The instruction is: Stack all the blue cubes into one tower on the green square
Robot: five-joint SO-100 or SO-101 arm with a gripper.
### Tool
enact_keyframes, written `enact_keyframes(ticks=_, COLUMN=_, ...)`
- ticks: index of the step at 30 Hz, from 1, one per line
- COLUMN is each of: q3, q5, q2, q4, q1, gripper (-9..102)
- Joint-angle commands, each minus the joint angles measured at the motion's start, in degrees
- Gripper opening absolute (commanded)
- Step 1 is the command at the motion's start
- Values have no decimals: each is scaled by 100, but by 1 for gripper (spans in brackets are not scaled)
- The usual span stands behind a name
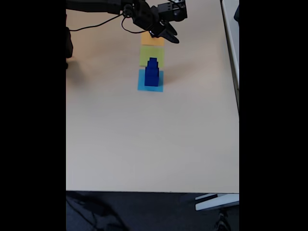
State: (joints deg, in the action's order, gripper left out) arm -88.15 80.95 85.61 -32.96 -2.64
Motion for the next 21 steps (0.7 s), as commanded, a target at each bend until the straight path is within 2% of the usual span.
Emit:
enact_keyframes(ticks=1, q3=325, q5=-132, q2=677, q4=-325, q1=-176, gripper=20)
enact_keyframes(ticks=12, q3=246, q5=-466, q2=1143, q4=-1591, q1=-650, gripper=26)
enact_keyframes(ticks=21, q3=290, q5=-457, q2=1134, q4=-2065, q1=-589, gripper=27)
